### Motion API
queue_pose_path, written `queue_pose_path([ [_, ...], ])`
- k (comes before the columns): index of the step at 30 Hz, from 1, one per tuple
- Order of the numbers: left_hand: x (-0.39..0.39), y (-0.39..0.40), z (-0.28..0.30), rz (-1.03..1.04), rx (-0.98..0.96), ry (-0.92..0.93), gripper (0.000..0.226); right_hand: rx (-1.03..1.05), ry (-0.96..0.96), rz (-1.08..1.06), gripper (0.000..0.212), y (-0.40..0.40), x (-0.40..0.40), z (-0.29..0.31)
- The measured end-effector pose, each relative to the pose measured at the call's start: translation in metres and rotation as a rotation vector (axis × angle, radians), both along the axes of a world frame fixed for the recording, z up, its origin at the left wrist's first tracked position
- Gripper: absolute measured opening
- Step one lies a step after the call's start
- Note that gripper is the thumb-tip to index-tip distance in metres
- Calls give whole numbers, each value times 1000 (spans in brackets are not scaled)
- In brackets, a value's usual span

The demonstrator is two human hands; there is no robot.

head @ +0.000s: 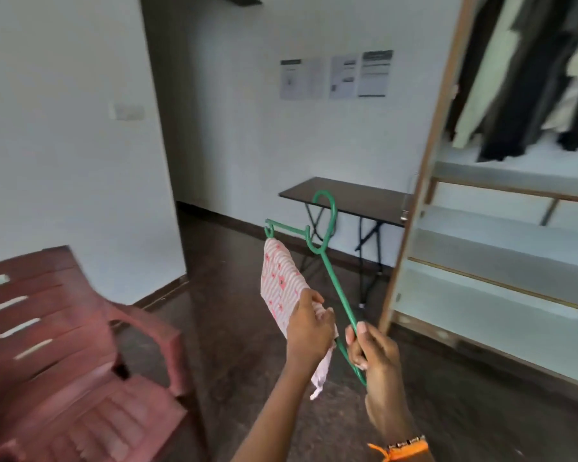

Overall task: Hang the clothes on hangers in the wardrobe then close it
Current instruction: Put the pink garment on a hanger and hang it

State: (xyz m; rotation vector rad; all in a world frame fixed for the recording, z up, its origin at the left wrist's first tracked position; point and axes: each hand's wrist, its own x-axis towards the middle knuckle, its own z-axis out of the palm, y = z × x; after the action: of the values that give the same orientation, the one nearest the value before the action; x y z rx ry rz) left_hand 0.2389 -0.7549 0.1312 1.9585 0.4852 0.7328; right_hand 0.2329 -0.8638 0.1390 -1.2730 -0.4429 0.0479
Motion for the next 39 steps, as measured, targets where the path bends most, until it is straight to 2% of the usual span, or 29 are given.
queue_pose_path([
  [8,119,-169,2,-268,-37,24,15,-8,12,-273,35,-153,101,5],
  [14,215,-255,7,-528,-44,43,15,0,38,-466,35,-231,180,11],
  [18,295,-297,20,-713,-169,36,23,49,15,-586,36,-285,259,26],
  [21,373,-317,32,-765,-164,56,30,81,-18,-606,27,-326,324,46],
  [24,446,-336,53,-791,-179,43,28,73,-38,-644,33,-363,388,73],
  [26,496,-350,65,-817,-174,27,27,46,-51,-697,31,-387,433,93],
  [29,562,-380,85,-880,-136,28,24,21,-96,-767,41,-427,499,119],
  [32,625,-415,106,-947,-61,18,24,10,-176,-785,34,-473,568,138],
  [36,715,-465,140,-974,-7,-72,23,12,-249,-807,39,-531,663,161],
  [39,786,-506,172,-920,3,-138,19,4,-274,-843,43,-571,735,182],
])
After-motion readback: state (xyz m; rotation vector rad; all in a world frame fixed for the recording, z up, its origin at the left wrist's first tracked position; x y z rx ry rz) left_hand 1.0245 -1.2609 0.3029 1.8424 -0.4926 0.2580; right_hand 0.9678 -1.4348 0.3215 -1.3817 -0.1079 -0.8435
